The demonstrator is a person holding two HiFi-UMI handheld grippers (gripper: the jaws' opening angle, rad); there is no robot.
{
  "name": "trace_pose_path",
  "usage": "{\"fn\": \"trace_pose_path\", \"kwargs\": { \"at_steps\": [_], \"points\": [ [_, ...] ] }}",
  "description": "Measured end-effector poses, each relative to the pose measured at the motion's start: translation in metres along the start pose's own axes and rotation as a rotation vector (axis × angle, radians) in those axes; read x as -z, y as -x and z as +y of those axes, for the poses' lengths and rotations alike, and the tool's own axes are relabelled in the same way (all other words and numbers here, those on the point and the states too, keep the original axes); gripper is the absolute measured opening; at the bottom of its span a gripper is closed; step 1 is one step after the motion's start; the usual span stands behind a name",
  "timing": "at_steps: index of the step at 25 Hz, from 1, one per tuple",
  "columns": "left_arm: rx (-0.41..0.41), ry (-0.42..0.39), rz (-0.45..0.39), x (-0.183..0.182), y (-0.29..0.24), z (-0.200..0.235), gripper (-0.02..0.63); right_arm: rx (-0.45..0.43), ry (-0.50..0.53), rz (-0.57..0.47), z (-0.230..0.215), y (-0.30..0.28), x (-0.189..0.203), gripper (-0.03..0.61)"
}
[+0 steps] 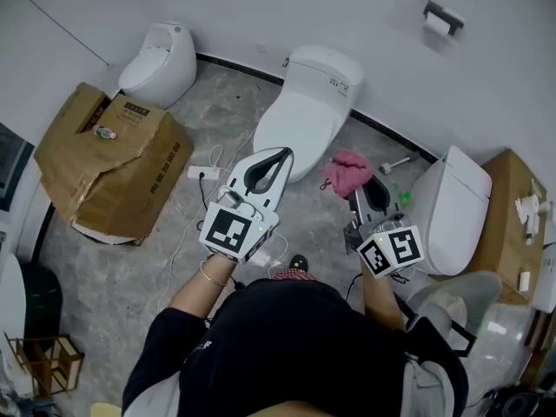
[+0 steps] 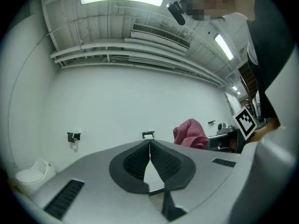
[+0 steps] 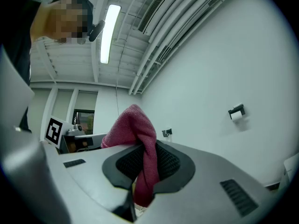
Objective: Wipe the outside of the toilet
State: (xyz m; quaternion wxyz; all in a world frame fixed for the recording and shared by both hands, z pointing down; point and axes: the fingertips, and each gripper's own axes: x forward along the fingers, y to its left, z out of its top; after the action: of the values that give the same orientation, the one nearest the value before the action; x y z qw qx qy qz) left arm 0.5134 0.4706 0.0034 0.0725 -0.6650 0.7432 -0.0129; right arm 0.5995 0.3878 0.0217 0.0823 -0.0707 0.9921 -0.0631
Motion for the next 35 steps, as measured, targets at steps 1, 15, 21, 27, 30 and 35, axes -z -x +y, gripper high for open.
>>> {"fn": "trace_pose_path", "kwargs": {
  "at_steps": [1, 15, 21, 27, 30, 35],
  "points": [
    [-0.008, -0.002, 0.005, 0.001, -0.005, 0.003, 0.011, -0.003, -0.006, 0.004, -0.006, -0.004, 0.002, 0.061],
    [-0.087, -0.02, 0.051, 0.019, -0.039, 0.019, 0.011, -0.067, -0.062, 0.015, -0.049, -0.036, 0.017, 0.06],
    [-0.105, -0.006, 0.049, 0.022, -0.034, 0.029, 0.011, -0.086, -0.072, 0.015, -0.039, -0.043, 0.02, 0.061],
    [-0.063, 0.014, 0.024, 0.022, -0.048, 0.036, 0.011, -0.032, -0.055, 0.009, -0.049, -0.044, 0.014, 0.06],
    [-0.037, 0.025, 0.006, 0.02, -0.059, 0.039, 0.011, -0.014, -0.048, 0.007, -0.054, -0.05, 0.011, 0.06],
    [0.006, 0.001, 0.017, 0.023, -0.069, 0.049, 0.011, 0.009, -0.048, 0.007, -0.055, -0.068, 0.013, 0.061]
  ]
}}
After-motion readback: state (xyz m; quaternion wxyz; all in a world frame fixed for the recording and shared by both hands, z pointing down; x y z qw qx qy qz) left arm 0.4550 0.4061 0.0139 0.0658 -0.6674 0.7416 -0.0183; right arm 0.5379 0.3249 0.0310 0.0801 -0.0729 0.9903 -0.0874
